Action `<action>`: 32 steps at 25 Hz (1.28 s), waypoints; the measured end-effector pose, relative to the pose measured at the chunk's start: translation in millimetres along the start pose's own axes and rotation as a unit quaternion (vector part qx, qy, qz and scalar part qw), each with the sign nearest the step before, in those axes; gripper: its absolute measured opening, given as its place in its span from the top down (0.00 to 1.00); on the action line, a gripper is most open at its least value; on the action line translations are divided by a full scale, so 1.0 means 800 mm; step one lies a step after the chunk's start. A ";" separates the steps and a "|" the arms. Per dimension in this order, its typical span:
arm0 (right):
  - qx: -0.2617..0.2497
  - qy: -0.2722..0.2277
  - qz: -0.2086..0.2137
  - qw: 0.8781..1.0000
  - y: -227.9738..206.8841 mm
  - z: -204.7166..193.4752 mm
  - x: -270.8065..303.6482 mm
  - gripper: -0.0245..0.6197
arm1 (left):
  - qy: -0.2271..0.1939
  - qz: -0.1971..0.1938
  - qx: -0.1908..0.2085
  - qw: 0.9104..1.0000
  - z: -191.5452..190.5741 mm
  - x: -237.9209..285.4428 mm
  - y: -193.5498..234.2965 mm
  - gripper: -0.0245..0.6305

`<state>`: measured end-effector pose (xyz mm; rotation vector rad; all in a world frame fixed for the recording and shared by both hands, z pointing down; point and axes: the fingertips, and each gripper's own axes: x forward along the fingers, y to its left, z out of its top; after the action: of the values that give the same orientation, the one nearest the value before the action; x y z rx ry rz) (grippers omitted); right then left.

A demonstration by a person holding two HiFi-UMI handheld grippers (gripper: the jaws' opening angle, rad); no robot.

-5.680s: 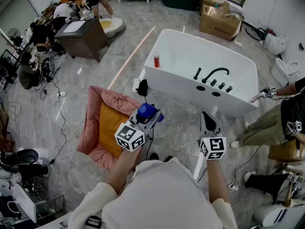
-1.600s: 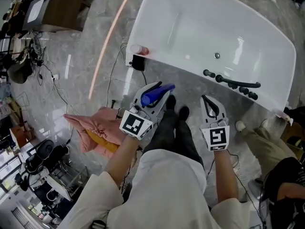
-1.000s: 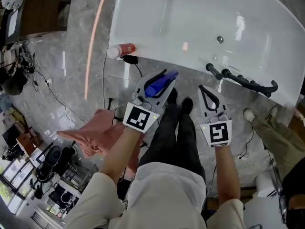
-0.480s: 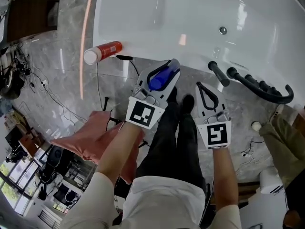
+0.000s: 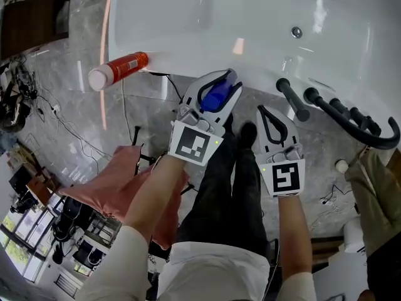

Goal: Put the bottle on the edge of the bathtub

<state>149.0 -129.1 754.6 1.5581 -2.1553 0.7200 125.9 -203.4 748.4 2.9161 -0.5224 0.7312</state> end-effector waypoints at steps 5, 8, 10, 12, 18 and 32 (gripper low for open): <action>0.011 -0.002 0.002 1.000 0.002 -0.012 0.007 0.96 | 0.008 -0.005 0.015 1.000 -0.012 0.012 -0.005 0.78; 0.016 -0.001 0.004 1.000 0.004 -0.018 0.009 0.96 | 0.008 -0.006 0.019 1.000 -0.021 0.016 -0.008 0.78; 0.019 0.001 0.004 1.000 0.005 -0.022 0.010 0.96 | 0.007 -0.005 0.019 1.000 -0.025 0.018 -0.009 0.78; 0.024 0.001 0.003 1.000 0.004 -0.026 0.012 0.96 | 0.005 -0.005 0.022 1.000 -0.026 0.021 -0.009 0.78; 0.033 -0.001 0.001 0.999 0.004 -0.035 0.016 0.96 | -0.001 -0.011 0.029 1.000 -0.024 0.031 -0.012 0.78; 0.045 0.004 -0.002 0.999 0.000 -0.052 0.020 0.96 | -0.020 -0.004 0.060 0.998 -0.019 0.040 -0.015 0.77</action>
<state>144.7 -116.1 797.1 1.6009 -2.1407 0.8319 149.6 -198.9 776.8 3.0473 -0.4867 0.7302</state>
